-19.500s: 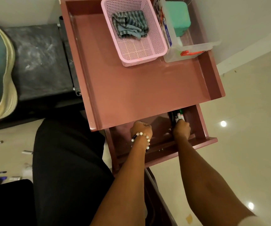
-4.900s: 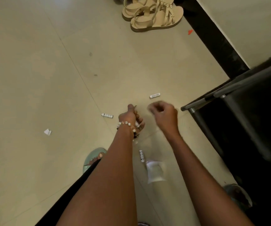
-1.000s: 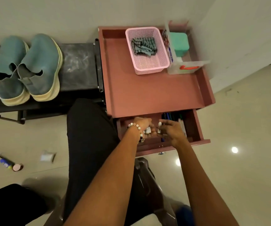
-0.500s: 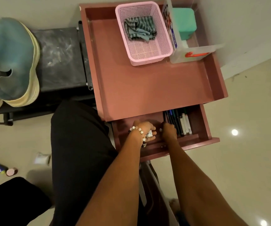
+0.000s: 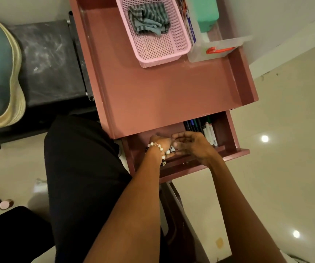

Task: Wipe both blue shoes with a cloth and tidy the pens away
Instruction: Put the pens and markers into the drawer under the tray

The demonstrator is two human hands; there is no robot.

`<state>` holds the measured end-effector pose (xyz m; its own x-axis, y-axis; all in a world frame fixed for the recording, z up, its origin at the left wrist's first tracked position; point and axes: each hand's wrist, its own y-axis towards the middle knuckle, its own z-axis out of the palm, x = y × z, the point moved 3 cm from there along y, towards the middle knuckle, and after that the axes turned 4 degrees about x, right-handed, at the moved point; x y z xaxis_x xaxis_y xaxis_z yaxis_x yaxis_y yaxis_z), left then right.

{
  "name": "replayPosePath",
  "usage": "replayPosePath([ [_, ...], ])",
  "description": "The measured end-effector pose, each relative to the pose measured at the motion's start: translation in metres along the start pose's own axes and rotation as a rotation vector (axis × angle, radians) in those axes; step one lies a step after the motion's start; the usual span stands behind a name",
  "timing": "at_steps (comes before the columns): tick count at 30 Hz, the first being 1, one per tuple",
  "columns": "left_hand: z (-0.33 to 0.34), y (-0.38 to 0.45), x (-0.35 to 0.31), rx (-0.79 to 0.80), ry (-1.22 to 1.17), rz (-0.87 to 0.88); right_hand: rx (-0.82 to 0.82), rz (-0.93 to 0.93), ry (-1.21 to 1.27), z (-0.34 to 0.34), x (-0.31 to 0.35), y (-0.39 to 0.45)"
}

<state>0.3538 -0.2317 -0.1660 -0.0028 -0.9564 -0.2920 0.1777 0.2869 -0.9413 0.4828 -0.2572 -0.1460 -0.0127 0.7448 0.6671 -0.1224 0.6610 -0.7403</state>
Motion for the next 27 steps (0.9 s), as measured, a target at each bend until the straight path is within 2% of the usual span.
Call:
replayPosePath([
  [6, -0.004, 0.001, 0.002, 0.017, -0.041, -0.014, 0.027, 0.064, -0.143, -0.002, 0.007, 0.011],
  [8, -0.005, 0.004, 0.003, 0.001, -0.042, -0.007, -0.05, 0.128, -0.227, -0.011, 0.002, 0.022],
  [12, -0.01, 0.009, 0.002, -0.072, -0.046, 0.006, -0.401, 0.142, -0.728, -0.032, -0.026, 0.053],
  [17, -0.008, 0.009, 0.0, -0.041, -0.082, -0.009, -0.417, 0.156, -1.121, -0.02, -0.05, 0.062],
  [21, -0.006, 0.01, 0.001, -0.019, -0.078, -0.02, -0.506, 0.128, -1.029, -0.033, -0.05, 0.06],
  [24, -0.008, 0.012, 0.0, -0.037, -0.075, -0.028, -0.561, 0.029, -0.75, -0.041, -0.032, 0.055],
  [25, -0.008, 0.012, -0.001, -0.041, -0.068, -0.02, -0.526, -0.001, -0.594, -0.038, -0.023, 0.05],
  [27, -0.01, 0.013, 0.0, -0.052, -0.084, -0.009, -0.339, -0.026, -0.281, -0.022, -0.007, 0.036],
])
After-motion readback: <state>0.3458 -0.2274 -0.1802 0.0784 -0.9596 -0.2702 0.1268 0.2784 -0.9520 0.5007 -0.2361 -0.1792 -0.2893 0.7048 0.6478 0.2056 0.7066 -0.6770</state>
